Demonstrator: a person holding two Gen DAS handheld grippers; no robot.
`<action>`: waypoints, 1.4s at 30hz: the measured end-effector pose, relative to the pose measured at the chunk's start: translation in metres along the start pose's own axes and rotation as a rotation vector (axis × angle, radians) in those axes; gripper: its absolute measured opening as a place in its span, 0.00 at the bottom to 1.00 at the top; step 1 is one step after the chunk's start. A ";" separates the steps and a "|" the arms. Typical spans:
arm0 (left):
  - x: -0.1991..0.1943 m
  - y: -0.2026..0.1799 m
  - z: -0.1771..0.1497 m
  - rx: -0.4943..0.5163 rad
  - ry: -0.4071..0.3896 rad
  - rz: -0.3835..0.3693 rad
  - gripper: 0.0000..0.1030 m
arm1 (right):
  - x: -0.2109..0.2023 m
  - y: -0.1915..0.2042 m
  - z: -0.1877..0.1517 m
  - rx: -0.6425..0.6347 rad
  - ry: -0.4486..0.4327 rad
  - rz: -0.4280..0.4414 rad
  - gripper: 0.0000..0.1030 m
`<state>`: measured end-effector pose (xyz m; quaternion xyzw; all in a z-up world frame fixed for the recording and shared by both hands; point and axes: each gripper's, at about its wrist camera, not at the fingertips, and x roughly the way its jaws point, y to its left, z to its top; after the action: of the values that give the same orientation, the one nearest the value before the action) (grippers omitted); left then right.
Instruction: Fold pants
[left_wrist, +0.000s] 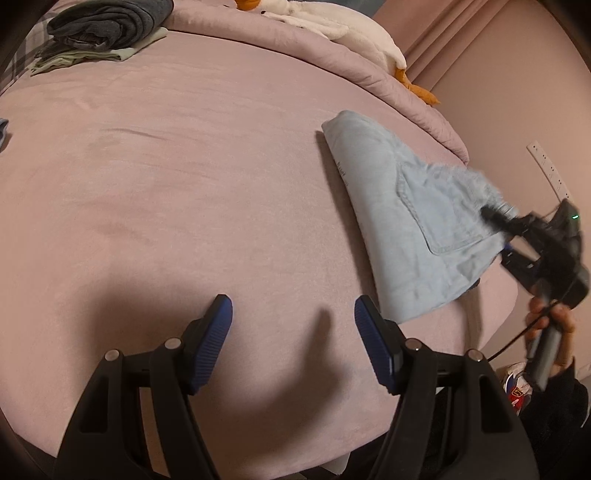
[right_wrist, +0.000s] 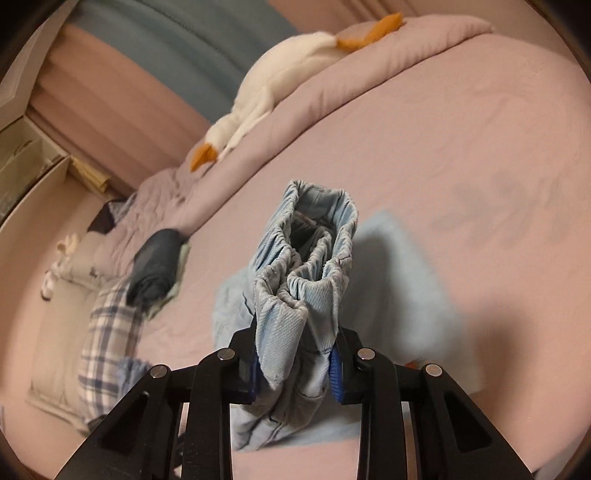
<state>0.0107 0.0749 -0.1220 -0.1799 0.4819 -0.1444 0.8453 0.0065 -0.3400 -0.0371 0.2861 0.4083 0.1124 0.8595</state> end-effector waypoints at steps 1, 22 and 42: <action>0.003 -0.003 0.002 0.006 0.005 0.004 0.67 | 0.007 -0.006 0.000 0.011 0.010 -0.030 0.29; 0.049 -0.058 0.102 0.161 -0.008 -0.066 0.18 | 0.009 0.021 -0.007 -0.247 -0.067 -0.026 0.47; 0.148 -0.051 0.176 0.207 0.054 -0.056 0.03 | 0.132 0.122 -0.089 -0.788 0.273 0.037 0.15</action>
<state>0.2330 -0.0038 -0.1291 -0.1011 0.4818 -0.2217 0.8417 0.0280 -0.1496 -0.0949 -0.0748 0.4390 0.3125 0.8391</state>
